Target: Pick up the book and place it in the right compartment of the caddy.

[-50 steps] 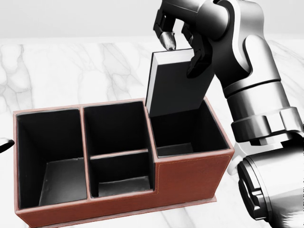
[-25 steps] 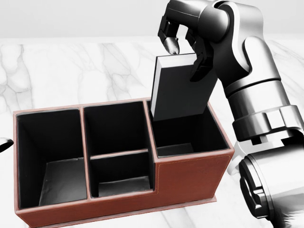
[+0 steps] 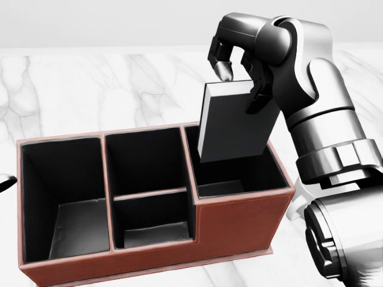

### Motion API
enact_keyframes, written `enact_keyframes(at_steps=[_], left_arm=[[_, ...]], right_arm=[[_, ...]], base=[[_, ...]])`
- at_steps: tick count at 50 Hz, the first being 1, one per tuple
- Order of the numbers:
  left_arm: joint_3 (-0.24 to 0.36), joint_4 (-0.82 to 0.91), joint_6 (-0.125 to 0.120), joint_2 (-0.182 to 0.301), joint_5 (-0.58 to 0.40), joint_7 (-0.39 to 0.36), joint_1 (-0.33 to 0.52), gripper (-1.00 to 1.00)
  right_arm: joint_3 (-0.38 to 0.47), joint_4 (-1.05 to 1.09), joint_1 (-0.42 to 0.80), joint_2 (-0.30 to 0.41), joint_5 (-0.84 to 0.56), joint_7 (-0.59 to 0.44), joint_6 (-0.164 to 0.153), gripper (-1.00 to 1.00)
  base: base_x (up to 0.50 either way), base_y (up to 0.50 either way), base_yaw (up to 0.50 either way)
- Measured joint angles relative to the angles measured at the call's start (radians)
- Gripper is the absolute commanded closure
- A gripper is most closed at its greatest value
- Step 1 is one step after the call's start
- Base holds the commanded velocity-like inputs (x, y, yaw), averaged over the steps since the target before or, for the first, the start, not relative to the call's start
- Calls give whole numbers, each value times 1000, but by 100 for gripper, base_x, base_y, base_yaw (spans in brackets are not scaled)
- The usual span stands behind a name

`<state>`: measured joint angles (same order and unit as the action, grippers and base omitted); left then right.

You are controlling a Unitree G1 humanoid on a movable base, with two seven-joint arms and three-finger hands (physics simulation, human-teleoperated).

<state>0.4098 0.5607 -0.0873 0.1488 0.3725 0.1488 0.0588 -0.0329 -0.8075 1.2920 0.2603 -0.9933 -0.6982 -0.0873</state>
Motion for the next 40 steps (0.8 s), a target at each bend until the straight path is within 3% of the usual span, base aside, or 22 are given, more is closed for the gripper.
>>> enact_keyframes(at_steps=[40], left_arm=[[-1, -1, 0, 1, 1, 2, 4, -100]], right_arm=[[-7, -114, -21, 0, 22, 0, 0, 100]], base=[[0, 0, 0]])
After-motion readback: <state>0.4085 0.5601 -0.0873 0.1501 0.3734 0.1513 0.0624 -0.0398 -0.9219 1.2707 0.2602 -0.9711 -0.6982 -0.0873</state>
